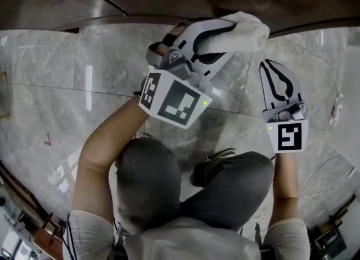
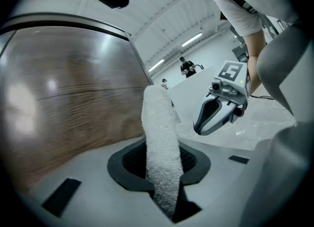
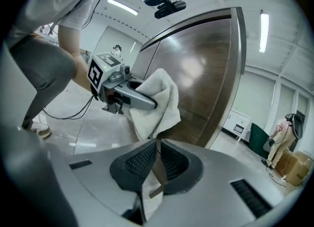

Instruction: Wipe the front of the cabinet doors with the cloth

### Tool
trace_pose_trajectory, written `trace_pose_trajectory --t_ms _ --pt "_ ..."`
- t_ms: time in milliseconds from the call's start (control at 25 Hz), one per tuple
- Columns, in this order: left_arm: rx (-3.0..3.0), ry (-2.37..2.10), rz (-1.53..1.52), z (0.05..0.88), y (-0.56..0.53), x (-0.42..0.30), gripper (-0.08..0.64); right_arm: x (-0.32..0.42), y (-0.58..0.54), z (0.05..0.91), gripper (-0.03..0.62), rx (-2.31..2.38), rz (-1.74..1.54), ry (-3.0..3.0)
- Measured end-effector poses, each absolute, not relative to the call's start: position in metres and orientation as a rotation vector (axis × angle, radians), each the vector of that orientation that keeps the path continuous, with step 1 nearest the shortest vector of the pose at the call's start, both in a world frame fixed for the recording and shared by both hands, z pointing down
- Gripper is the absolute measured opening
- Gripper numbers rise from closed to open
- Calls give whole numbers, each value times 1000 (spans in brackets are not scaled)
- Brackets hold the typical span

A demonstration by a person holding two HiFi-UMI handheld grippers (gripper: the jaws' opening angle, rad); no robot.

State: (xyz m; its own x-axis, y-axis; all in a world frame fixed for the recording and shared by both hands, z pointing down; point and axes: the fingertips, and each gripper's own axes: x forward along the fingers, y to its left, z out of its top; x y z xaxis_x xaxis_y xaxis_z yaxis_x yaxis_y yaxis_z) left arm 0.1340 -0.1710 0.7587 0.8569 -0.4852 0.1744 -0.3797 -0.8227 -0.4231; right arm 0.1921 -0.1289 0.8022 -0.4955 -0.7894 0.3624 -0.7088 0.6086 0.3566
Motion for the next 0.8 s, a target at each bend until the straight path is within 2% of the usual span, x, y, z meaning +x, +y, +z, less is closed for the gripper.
trace_pose_trajectory --t_ms 400,800 --pt "-2677 852 -470 651 -152 39 104 126 -118 672 51 1109 -136 -2353" --pt "-2684 1009 -539 502 -134 -31 104 82 -97 515 51 1090 -105 -2353"
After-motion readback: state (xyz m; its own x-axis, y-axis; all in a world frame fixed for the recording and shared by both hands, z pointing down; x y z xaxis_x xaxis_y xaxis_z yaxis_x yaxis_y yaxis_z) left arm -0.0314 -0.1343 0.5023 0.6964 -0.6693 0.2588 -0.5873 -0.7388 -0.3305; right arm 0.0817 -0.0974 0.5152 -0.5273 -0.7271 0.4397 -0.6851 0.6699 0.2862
